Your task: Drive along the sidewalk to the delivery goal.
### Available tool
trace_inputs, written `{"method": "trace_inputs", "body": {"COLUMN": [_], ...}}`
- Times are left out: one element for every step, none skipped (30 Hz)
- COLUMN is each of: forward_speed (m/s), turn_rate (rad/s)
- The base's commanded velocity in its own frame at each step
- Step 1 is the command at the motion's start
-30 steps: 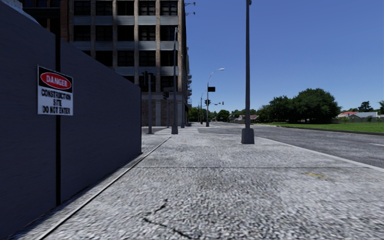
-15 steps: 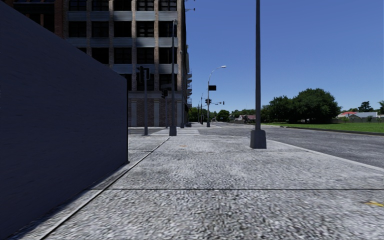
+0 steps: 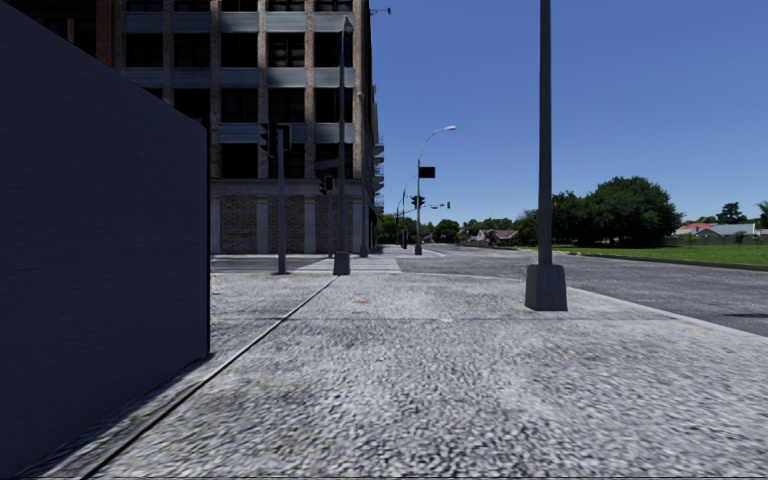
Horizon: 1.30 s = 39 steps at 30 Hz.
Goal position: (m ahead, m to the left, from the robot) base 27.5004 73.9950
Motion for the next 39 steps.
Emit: {"method": "trace_inputs", "body": {"forward_speed": [1.83, 1.83, 1.83, 1.83, 1.82, 1.81, 1.81, 1.81, 1.81, 1.84, 1.84, 1.84, 1.85, 1.86, 1.86, 1.86, 1.86, 1.86, 1.86, 1.86, 1.86, 1.86, 1.86, 1.86, 1.86, 1.86, 1.86, 1.86, 1.86, 1.86, 1.86, 1.86, 1.86, 1.86, 1.86, 1.87, 1.88, 1.88, 1.88], "turn_rate": [0.00, 0.00, 0.00, 0.00, 0.00, 0.00, 0.00, 0.00, 0.00, 0.00, 0.00, 0.00, 0.00, 0.00, 0.00, 0.00, 0.00, 0.00, 0.00, 0.00, 0.00, 0.00, 0.00, 0.00, 0.00, 0.00, 0.00, 0.00, 0.00, 0.00, 0.00, 0.00, 0.00, 0.00, 0.00, 0.00, 0.00, 0.00, 0.00]}}
